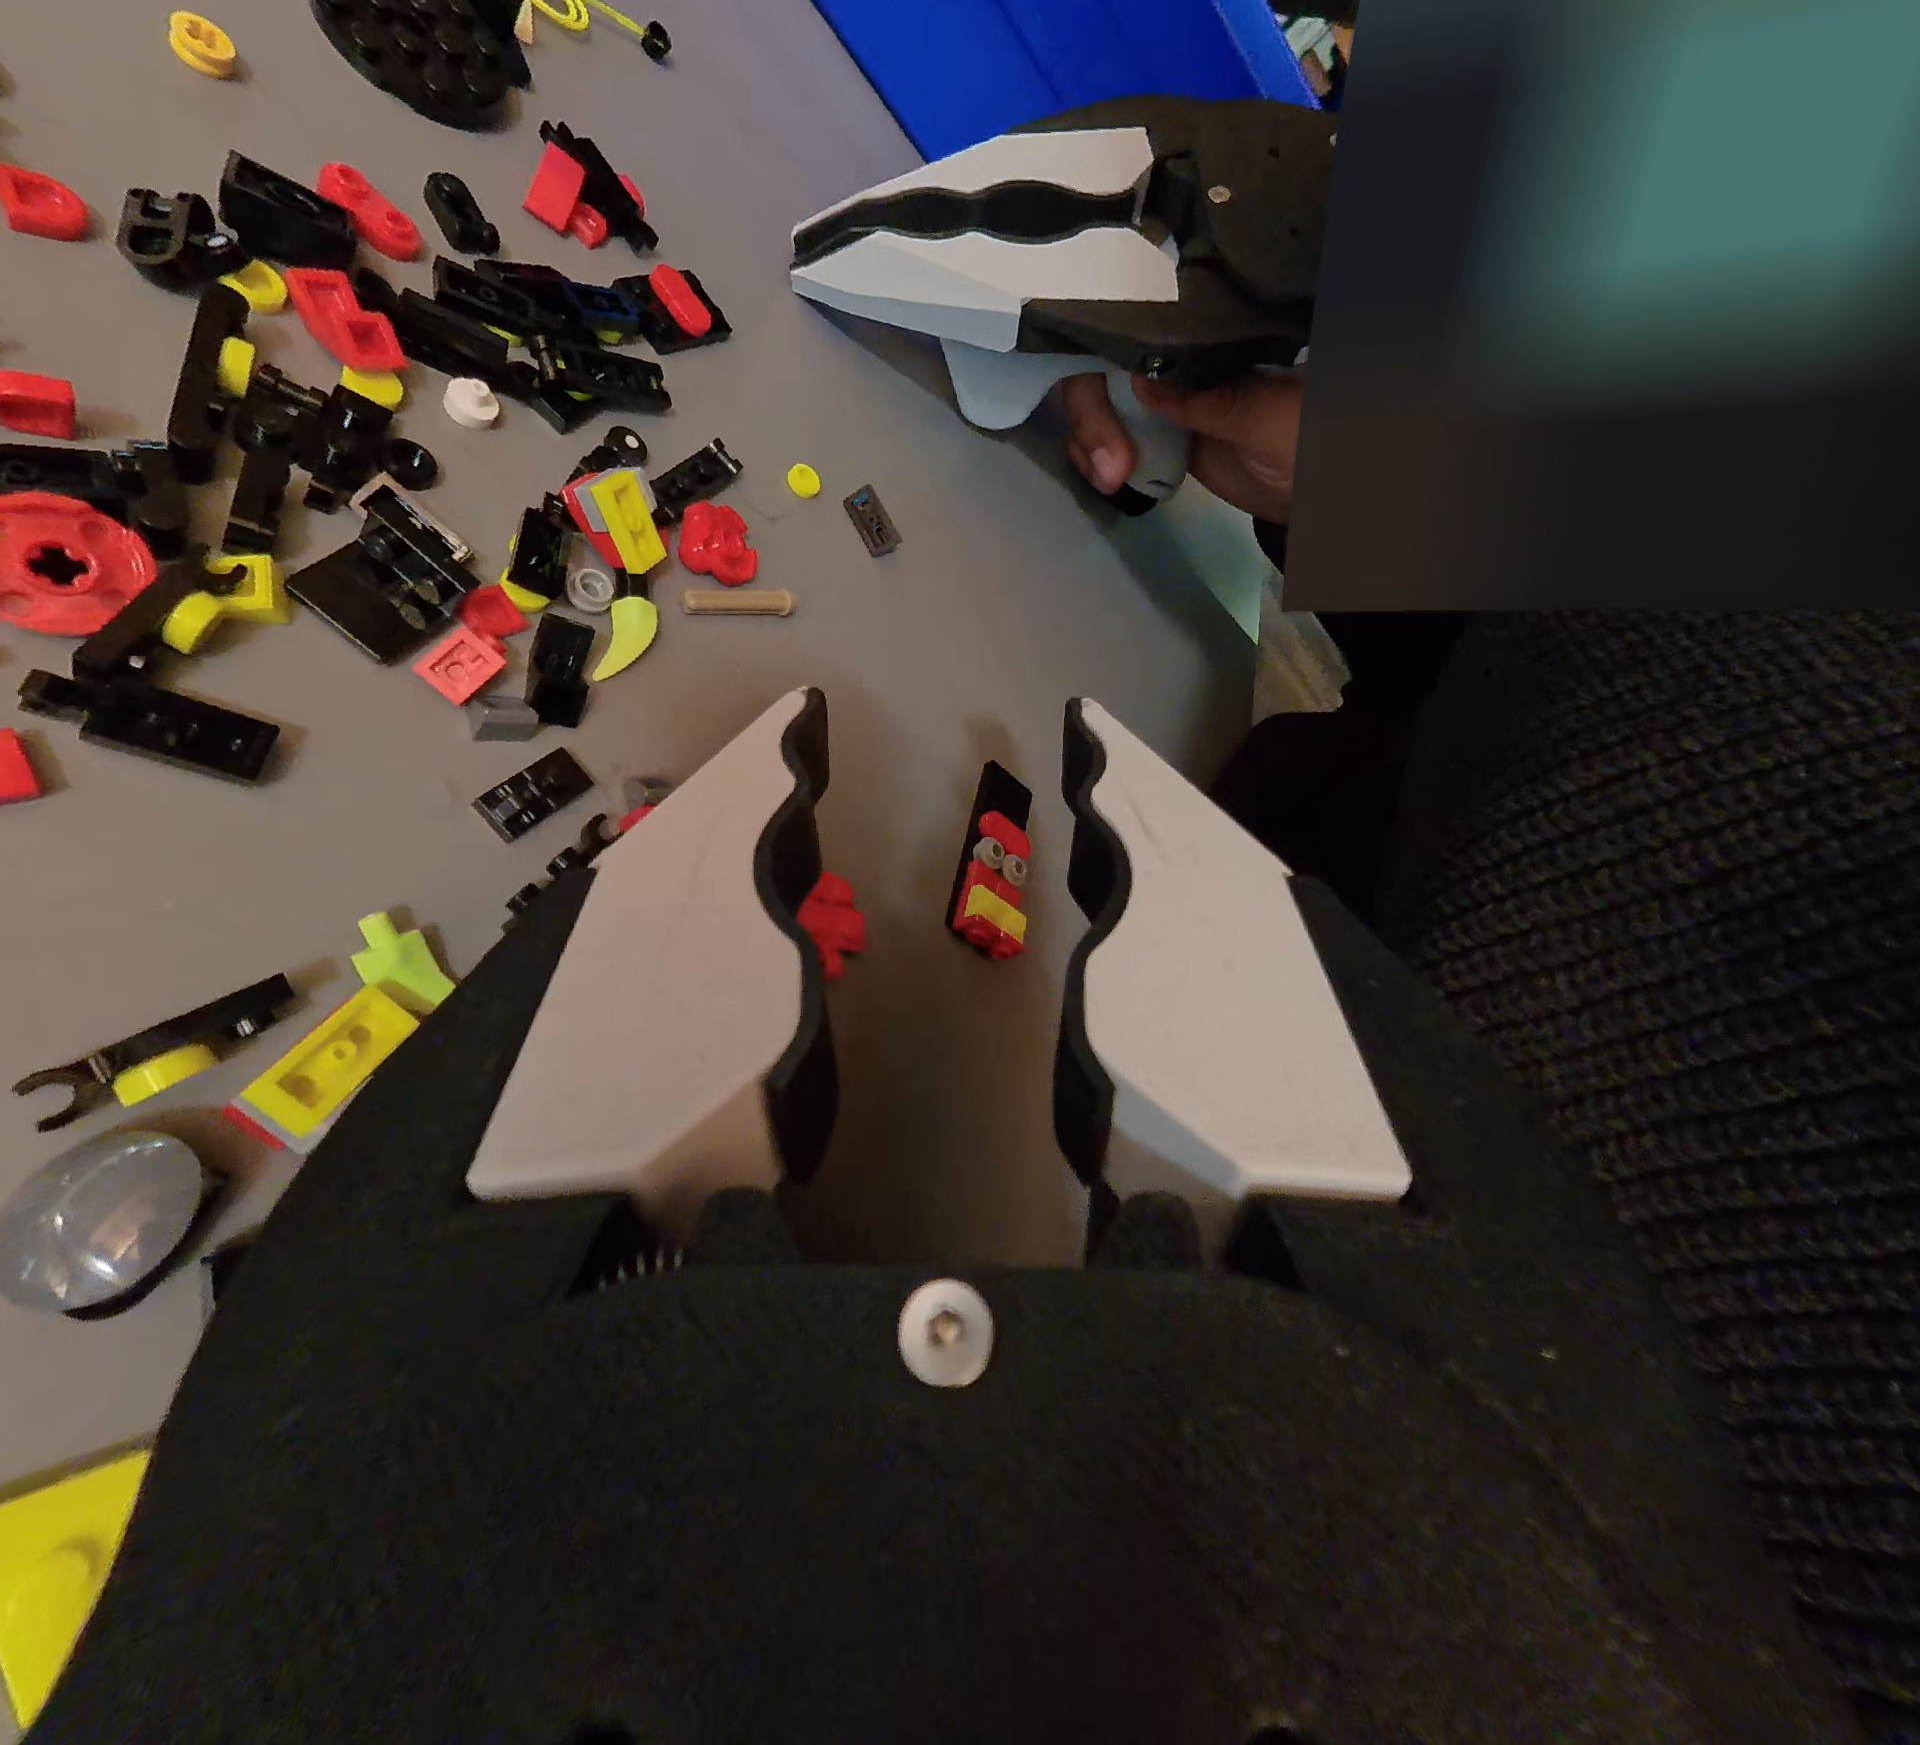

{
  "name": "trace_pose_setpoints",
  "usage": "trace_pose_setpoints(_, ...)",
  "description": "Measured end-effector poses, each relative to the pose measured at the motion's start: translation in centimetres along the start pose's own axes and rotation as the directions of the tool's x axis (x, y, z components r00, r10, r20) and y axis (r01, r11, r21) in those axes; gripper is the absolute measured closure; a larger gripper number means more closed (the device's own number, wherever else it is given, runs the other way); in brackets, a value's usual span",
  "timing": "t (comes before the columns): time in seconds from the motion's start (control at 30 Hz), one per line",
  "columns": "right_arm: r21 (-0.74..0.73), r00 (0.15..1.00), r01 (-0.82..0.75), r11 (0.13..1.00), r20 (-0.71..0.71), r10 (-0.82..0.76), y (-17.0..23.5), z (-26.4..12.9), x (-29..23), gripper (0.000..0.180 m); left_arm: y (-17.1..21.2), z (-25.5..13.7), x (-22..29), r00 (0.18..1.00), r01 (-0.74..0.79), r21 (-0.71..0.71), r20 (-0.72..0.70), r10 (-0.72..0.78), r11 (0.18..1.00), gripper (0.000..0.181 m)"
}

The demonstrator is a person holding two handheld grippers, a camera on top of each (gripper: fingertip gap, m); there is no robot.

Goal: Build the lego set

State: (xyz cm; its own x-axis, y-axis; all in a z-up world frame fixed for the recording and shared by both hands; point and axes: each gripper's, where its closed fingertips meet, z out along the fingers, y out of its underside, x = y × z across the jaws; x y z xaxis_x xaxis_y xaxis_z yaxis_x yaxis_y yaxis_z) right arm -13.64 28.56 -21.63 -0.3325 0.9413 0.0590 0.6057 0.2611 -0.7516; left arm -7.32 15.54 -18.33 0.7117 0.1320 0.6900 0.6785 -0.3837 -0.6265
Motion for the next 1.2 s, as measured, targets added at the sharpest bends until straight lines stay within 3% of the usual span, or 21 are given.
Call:
trace_pose_setpoints(0.2,0.054,0.999,0.038,0.998,-0.001,-0.038,-1.1,-0.8,0.5,0.177,-0.2,-0.2,0.3,1.000,-0.006,0.011,-0.004,0.006,1.000,0.137)
trace_pose_setpoints(0.6,0.175,0.976,-0.058,0.983,0.216,0.019,-3.5,-3.5,-2.5,0.180,0.0,-0.6,1.3,0.995,-0.093,0.020,0.038,0.092,0.995,0.138)
trace_pose_setpoints(0.9,0.210,0.917,-0.075,0.975,0.398,-0.015,-3.9,-6.0,-5.6,0.170,-1.0,-1.7,1.1,0.975,-0.185,0.057,0.132,0.177,0.981,0.139)
trace_pose_setpoints(1.07,0.213,0.907,-0.088,0.973,0.422,-0.011,-3.8,-6.6,-6.0,0.169,-1.4,-1.8,1.9,0.976,-0.199,0.079,0.109,0.190,0.977,0.148)
trace_pose_setpoints(1.2,0.195,0.930,-0.058,0.979,0.368,-0.019,-2.1,-7.6,-5.6,0.168,-1.3,0.3,3.4,0.956,-0.288,0.017,0.055,0.287,0.957,0.151)
